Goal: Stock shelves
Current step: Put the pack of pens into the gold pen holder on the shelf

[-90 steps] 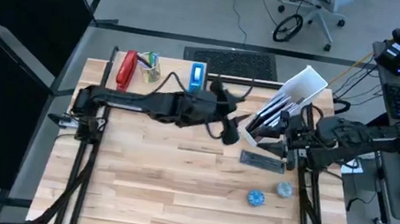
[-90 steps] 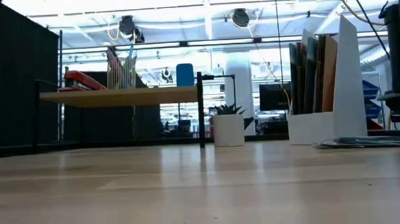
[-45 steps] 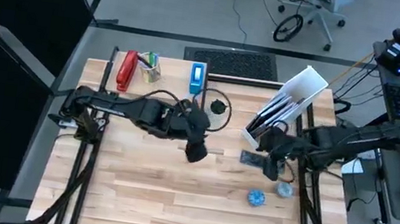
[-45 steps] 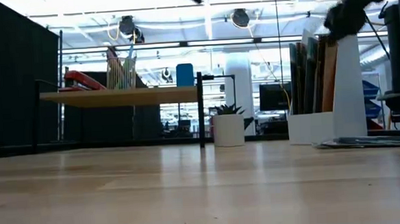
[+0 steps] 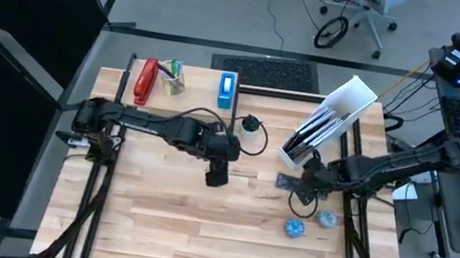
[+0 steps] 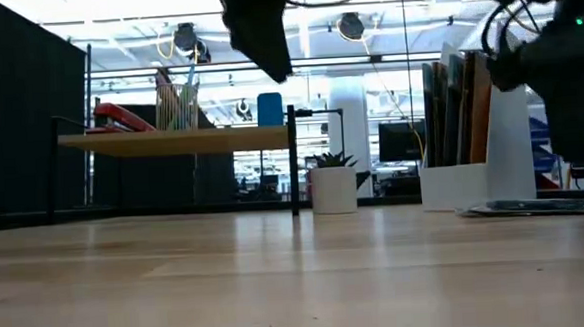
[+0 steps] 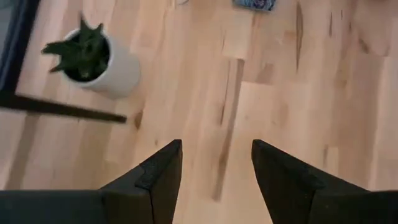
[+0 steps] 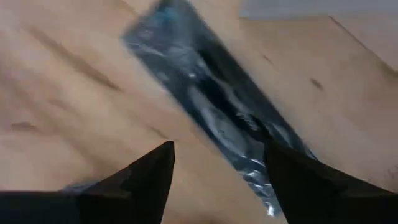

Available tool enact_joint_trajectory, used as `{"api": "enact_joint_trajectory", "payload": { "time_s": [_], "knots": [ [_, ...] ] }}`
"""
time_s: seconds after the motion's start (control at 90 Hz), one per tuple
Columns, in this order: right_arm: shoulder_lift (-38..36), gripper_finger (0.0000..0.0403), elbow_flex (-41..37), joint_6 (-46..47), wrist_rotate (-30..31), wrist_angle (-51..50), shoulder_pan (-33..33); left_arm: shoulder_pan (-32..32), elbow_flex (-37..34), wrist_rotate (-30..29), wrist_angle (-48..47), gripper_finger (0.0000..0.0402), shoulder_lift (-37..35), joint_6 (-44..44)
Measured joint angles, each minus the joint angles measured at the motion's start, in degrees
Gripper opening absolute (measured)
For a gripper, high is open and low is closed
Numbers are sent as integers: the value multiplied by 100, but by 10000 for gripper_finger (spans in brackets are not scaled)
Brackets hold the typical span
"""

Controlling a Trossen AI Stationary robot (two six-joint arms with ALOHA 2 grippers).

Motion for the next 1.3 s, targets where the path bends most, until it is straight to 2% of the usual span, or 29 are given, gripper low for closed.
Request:
{"api": "enact_joint_trajectory", "payload": {
  "time_s": [0.178, 0.378, 0.567, 0.922, 1.033, 1.3],
  "knots": [
    [2, 231, -406, 19, 247, 372, -7, 169, -488, 97, 609, 180, 0, 403],
    [71, 231, -925, 19, 298, 1464, -4, 289, -999, 106, 749, 180, 0, 561],
    [397, 231, -1064, -61, 389, 2849, -4, 294, -1389, 106, 1131, 180, 0, 274],
    [1669, 231, -1054, -855, 328, 5996, -4, 281, -1800, 150, 2088, 180, 0, -263],
    [1549, 231, -753, -1398, 137, 5651, -11, 279, -1800, 152, 2332, 180, 0, -345],
    [879, 231, 148, -2419, 114, 2151, -35, 281, -1800, 154, 2477, 180, 0, -360]
  ]
}}
